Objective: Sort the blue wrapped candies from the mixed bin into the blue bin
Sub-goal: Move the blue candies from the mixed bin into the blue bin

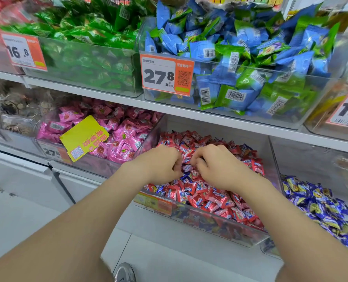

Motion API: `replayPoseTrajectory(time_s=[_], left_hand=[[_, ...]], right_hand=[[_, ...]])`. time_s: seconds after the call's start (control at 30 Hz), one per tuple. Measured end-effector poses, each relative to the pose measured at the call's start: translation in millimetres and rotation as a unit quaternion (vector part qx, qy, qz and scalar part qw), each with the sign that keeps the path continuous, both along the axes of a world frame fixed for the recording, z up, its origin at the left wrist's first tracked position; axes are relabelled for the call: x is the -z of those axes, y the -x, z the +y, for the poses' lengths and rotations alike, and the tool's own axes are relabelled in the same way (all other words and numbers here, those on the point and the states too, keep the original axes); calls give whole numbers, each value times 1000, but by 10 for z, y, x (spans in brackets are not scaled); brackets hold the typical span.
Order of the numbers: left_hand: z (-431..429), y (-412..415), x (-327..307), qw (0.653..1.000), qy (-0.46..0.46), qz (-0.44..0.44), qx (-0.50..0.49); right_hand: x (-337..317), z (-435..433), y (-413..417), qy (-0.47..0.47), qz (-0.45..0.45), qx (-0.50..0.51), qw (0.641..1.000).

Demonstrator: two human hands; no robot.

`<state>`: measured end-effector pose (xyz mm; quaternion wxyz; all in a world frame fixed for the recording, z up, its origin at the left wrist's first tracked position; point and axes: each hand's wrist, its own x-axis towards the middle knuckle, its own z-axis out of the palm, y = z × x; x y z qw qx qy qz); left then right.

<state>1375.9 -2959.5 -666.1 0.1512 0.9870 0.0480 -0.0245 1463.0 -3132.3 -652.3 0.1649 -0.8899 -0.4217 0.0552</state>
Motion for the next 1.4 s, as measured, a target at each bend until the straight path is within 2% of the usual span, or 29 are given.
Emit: replayPoseTrajectory(time_s=[0.1,0.2,0.3,0.5,0.67,0.8,0.9,1.0,1.13,1.27,1.4], left_hand=[[-57,15,-36,999,-26,-29,27],[-112,21,-57,993,-112,28,18],[-127,47,-13,986,-162,45,-12],[-14,44,38,993,-107,45,24],[-24,17,88,995,-86,35,30],[-48,-2,34,998,-43,-14,-43],[-46,-15,16,994,-61,-57,-70],[-26,-17,60,995,-68,-36,-67],[-43,-30,104,997,-65,-9,-35],[-58,-55,128,997,-71,27,-13],[-110,-95,162,993,-110,-11,-35]], right_hand=[[-16,35,38,21,-12,5,1000],[47,81,111,99,-49,-6,994],[59,138,142,131,-54,3,990],[-69,45,102,225,-9,29,974],[6,27,91,195,8,27,980],[-18,117,221,178,-96,68,977],[0,192,246,187,-101,91,973],[56,204,181,181,-102,106,972],[101,135,49,148,-31,84,985],[20,-34,-37,16,50,84,995],[-87,-212,-78,-15,68,85,994]])
